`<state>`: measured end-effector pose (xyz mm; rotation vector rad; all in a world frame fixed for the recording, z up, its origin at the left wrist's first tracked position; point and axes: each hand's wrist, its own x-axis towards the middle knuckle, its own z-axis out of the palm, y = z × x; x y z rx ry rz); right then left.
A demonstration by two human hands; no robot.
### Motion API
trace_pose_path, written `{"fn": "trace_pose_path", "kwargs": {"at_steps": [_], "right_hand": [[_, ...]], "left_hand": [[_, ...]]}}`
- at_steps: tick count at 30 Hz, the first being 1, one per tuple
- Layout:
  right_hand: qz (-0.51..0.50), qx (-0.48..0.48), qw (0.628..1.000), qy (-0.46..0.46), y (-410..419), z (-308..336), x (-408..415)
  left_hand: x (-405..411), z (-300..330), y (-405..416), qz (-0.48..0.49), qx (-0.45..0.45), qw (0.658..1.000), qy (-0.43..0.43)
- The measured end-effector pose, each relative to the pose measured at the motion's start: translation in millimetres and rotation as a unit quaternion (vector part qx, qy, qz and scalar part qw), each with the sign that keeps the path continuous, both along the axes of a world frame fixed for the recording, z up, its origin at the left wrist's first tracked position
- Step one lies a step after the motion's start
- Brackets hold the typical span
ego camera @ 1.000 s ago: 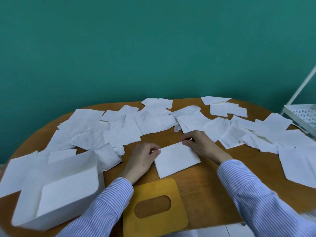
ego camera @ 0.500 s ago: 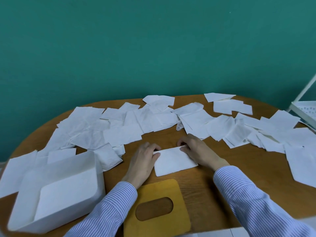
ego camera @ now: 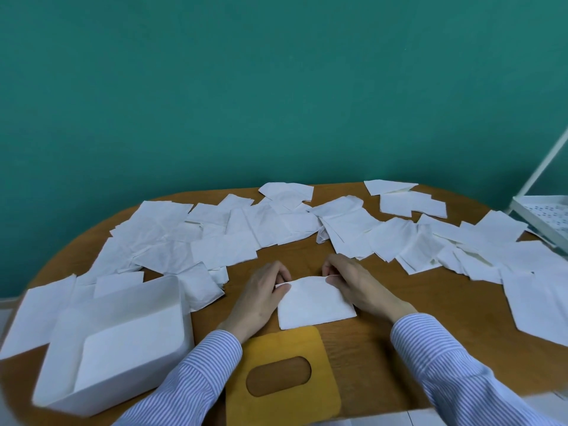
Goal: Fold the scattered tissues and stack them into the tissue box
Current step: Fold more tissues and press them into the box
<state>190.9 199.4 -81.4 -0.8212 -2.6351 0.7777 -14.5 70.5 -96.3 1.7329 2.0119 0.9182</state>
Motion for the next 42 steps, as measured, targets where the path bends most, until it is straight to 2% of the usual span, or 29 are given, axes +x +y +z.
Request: {"fn": "trace_pose_path", "kwargs": {"at_steps": [2,5,9,16,23,28,32,39,42], "right_hand": [[-0.013,-0.021,0.999,0.029,-4,14,1],[-0.026,-0.023,0.997,0.072,-11,44,0],[-0.024,-0.014,0.993,0.110,-26,84,-7],[0.035,0.009,0.992,0.125,-72,113,-57],[0.109,-0.015,0.988,0.106,-125,101,-133],[0.145,-0.025,0.986,0.076,-160,80,-182],[0.157,-0.020,0.986,0.043,-173,64,-201],[0.130,0.117,0.984,-0.030,-178,49,-215],[0.119,0.132,0.983,-0.048,-184,56,-212]], "left_hand": [[0,10,-2,0.019,0.006,0.997,-0.069],[3,32,-8,0.044,0.043,0.992,-0.106],[0,71,-29,0.053,0.104,0.989,-0.086],[-47,107,-91,0.093,0.110,0.988,-0.048],[-106,109,-169,0.145,0.067,0.987,0.003],[-141,87,-215,0.198,0.035,0.979,0.021],[-157,66,-231,0.204,0.025,0.978,0.026],[-159,50,-229,0.215,0.016,0.966,0.141],[-155,59,-230,0.213,0.007,0.963,0.162]]}}
